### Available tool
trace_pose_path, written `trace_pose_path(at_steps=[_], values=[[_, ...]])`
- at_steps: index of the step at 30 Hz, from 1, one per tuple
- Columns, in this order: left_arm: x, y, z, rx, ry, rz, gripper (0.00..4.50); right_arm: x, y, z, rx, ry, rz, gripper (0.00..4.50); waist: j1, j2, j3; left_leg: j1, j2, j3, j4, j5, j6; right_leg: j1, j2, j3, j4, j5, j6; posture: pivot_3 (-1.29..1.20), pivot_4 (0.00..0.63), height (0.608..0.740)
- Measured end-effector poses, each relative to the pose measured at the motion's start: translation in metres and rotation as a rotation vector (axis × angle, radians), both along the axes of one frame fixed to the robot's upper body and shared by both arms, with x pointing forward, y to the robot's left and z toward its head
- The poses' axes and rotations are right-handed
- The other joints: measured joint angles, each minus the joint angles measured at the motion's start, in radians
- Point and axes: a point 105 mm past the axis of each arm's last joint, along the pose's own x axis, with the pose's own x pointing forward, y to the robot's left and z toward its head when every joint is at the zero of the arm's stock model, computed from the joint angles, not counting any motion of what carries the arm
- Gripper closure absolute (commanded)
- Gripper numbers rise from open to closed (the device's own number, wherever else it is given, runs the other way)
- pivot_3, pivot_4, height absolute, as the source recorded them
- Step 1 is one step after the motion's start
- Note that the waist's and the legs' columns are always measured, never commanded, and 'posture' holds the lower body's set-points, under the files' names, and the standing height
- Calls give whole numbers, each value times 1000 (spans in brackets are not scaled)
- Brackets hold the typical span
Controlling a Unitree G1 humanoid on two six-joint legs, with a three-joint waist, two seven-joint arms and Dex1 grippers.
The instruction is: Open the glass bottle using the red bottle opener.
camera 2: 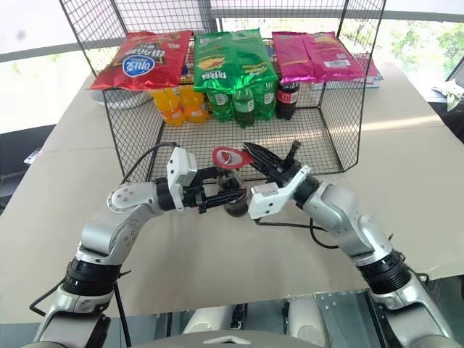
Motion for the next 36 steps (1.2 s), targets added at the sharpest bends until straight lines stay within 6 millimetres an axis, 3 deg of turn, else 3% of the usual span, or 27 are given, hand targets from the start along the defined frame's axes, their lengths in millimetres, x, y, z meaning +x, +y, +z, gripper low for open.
trace_pose_path(at_steps=[10, 21, 31, 36], values=[[0, -2, -2, -36, -17, -4, 2133, 7, -6, 26, -198, -45, 38, 4500, -1, -1, 0, 0, 0, 0, 0, -1, 1, 0, 0, 0, -1, 0, 0, 0, 150, 740], [-3, -3, -4, -68, -46, -11, 2133, 6, -3, 38, -281, -18, 73, 4500, 1, -1, 0, -2, 0, 0, -1, -1, 2, 0, -5, -1, -4, 0, 0, 0, 150, 740], [-6, -3, -3, -76, -64, -33, 2133, 12, -12, 59, -54, 93, -31, 4500, 1, -1, 0, -12, 0, -2, -1, -1, 2, -8, -6, -3, -5, 0, 0, 0, 150, 740], [-6, -3, -2, -75, -68, -42, 2133, 13, -28, 56, 127, 251, -108, 4500, 2, -1, 0, -13, 0, -3, -1, -1, 2, -9, -6, -4, -5, 0, 0, 0, 150, 740]])
